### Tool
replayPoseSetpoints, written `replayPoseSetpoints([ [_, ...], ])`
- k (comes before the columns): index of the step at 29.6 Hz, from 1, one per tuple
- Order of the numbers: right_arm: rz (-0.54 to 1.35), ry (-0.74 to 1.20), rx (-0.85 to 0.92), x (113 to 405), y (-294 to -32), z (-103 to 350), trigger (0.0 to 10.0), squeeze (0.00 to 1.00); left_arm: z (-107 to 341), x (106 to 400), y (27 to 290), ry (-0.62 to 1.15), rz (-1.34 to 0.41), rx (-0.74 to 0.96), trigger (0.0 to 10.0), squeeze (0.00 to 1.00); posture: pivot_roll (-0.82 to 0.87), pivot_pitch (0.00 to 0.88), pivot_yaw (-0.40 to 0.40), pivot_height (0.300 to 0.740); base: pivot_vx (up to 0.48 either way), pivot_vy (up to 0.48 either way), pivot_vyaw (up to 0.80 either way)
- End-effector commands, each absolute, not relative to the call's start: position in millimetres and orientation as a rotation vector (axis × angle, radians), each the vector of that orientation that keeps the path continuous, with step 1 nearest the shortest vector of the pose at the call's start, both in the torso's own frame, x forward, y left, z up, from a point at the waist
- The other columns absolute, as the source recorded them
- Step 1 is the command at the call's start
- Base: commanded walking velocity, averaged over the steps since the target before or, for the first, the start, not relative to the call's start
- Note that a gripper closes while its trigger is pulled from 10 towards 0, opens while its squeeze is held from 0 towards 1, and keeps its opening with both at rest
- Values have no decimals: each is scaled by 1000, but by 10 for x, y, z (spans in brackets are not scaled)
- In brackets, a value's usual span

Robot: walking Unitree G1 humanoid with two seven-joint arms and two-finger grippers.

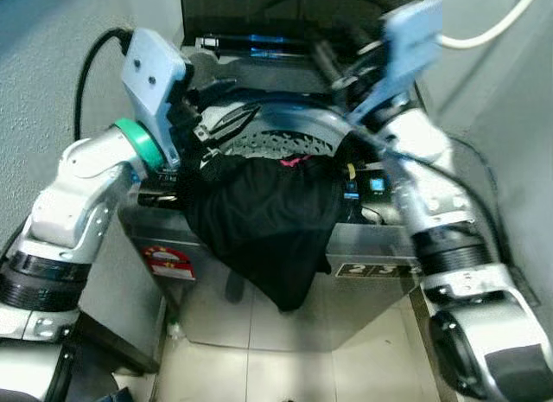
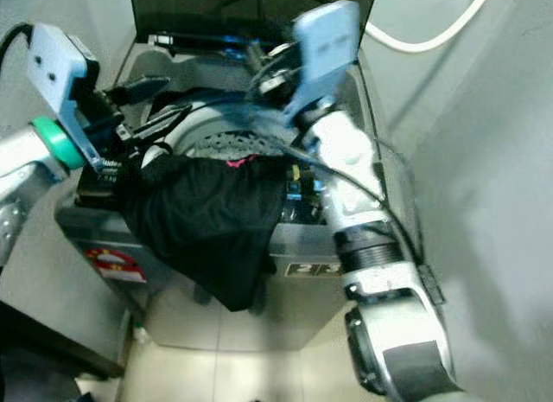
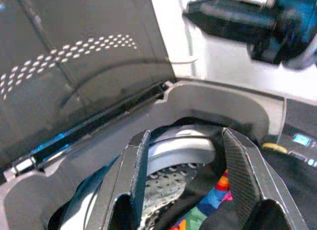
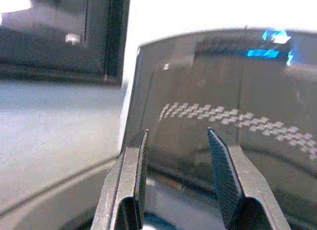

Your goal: Clothes washing

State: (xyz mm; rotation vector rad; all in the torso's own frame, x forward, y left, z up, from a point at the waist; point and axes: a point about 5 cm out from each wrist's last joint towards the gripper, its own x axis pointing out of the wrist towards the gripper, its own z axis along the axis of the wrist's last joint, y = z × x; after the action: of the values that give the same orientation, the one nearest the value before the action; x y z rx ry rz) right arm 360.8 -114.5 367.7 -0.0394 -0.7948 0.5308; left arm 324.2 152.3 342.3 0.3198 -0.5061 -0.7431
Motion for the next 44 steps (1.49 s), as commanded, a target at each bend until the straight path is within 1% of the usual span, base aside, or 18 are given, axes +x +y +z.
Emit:
replayPoseSetpoints([
  [1, 599, -786, -33, 3540, -1196, 3664, 10000, 0, 3395, 3169, 1527, -482, -796, 334, 10000, 0, 59, 160, 28, 740, 0, 0, 0],
  [4, 659, -763, -72, 3475, -1285, 3636, 10000, 0, 3318, 3087, 1520, -433, -866, 354, 10000, 0, 61, 159, 24, 740, 0, 0, 0],
  [7, 853, -628, -167, 3273, -1468, 3365, 10000, 0, 2938, 2867, 1497, -244, -1034, 440, 10000, 0, 68, 161, 26, 740, 0, 0, 0],
  [8, 853, -628, -167, 3273, -1468, 3365, 10000, 0, 2938, 2867, 1497, -244, -1034, 440, 10000, 0, 68, 161, 26, 740, 0, 0, 0],
  [10, 1006, -526, -178, 3111, -1471, 3142, 10000, 0, 2760, 2784, 1510, -170, -1065, 503, 10000, 0, 66, 163, 31, 740, 0, 0, 0],
  [11, 1006, -526, -178, 3111, -1471, 3142, 10000, 0, 2760, 2784, 1510, -170, -1065, 503, 10000, 0, 66, 163, 31, 740, 0, 0, 0],
  [12, 1066, -483, -192, 3033, -1455, 3047, 10000, 0, 2733, 2760, 1524, -157, -1059, 513, 10000, 0, 64, 164, 33, 740, 0, 0, 0],
  [15, 1140, -418, -245, 2939, -1379, 2884, 10000, 0, 2835, 2773, 1577, -185, -1004, 499, 10000, 0, 61, 166, 36, 740, 0, 0, 0],
  [20, 1169, -385, -285, 2925, -1303, 2787, 10000, 0, 2938, 2806, 1621, -219, -951, 503, 10000, 0, 64, 165, 35, 740, 0, 0, 0],
  [22, 1198, -341, -358, 2947, -1152, 2619, 10000, 0, 3031, 2822, 1686, -248, -896, 537, 10000, 0, 73, 166, 30, 740, 0, 0, 0],
  [27, 1213, -311, -430, 2950, -1039, 2495, 10000, 0, 3115, 2788, 1739, -265, -875, 541, 10000, 0, 74, 165, 28, 740, 0, 0, 0],
  [28, 1166, -306, -487, 3007, -979, 2436, 10000, 0, 3174, 2763, 1786, -278, -861, 516, 10000, 0, 79, 166, 24, 740, 0, 0, 0],
  [30, 1166, -306, -487, 3007, -979, 2436, 10000, 0, 3174, 2763, 1786, -278, -861, 516, 10000, 0, 79, 166, 24, 740, 0, 0, 0],
  [33, 1100, -277, -583, 3125, -838, 2284, 10000, 0, 3133, 2678, 1852, -259, -873, 411, 10000, 0, 84, 172, 15, 740, 0, 0, 0],
  [40, 1094, -249, -624, 3157, -787, 2203, 10000, 0, 3059, 2667, 1814, -245, -876, 383, 10000, 0, 84, 174, 9, 740, 0, 0, 0],
  [41, 1093, -242, -633, 3165, -769, 2176, 4745, 0, 3055, 2672, 1802, -247, -875, 374, 10000, 0, 85, 173, 8, 740, 0, 0, 0],
  [42, 1091, -231, -633, 3175, -757, 2153, 2353, 0, 3056, 2677, 1793, -250, -872, 368, 10000, 0, 83, 174, 4, 740, 0, 0, 0],
  [44, 1090, -225, -630, 3180, -751, 2142, 2353, 0, 3058, 2680, 1789, -252, -870, 366, 10000, 0, 83, 174, 4, 740, 0, 0, 0],
])
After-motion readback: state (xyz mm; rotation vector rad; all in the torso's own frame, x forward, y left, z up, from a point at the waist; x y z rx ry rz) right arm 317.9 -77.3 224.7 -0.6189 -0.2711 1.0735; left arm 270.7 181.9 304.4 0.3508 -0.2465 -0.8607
